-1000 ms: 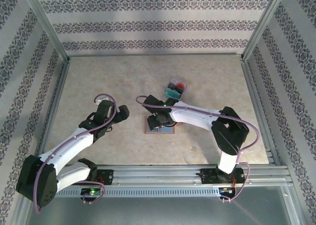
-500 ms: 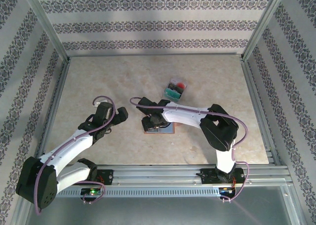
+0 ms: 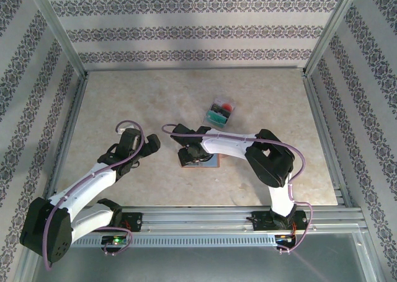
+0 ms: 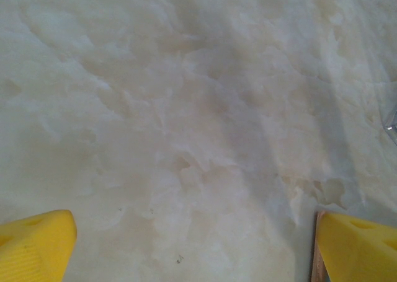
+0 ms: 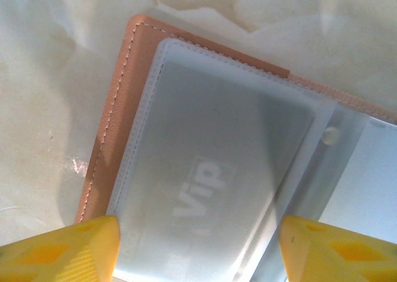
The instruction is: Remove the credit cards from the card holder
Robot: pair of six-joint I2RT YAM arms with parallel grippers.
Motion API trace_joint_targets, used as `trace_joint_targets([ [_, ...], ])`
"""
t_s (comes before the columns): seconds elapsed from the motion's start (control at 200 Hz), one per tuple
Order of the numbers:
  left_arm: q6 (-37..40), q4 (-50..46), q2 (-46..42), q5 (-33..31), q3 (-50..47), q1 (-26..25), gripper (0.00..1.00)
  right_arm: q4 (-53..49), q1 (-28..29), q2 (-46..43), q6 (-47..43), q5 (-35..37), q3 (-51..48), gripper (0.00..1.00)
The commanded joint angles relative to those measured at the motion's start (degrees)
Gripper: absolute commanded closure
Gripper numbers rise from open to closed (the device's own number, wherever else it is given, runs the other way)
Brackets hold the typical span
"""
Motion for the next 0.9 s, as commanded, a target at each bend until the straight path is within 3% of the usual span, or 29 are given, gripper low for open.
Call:
trace_joint_targets([
  [0.0,-1.0,0.5,-0.8,0.6,-0.4,1.0,0.01,0.0,0.4,1.1,0.4,-0.1,0.2,0.33],
  [0.125,-0.9,0.5,-0.8,0.8,-0.5,1.0,0.01,0.0,0.3,1.1,0.4,0.3,-0.2,0.38],
  [0.36,-0.7,0.0,-1.7,1.0,-0.4,1.0,0.01,-0.8,0.1,0.1,0.2,1.9,-0.8,0.59],
  [0.54,-0.5,-0.3,-2.3,0.9,-0.2,1.0,0.01,-2.9,0.1,-0.8,-0.1,5.2,-0.2,0.59],
  [0.894,-0.2,-0.6,-2.1,0.8,0.1,1.1,0.01,-0.8,1.4,-3.5,1.7,1.9,-1.1,0.39],
])
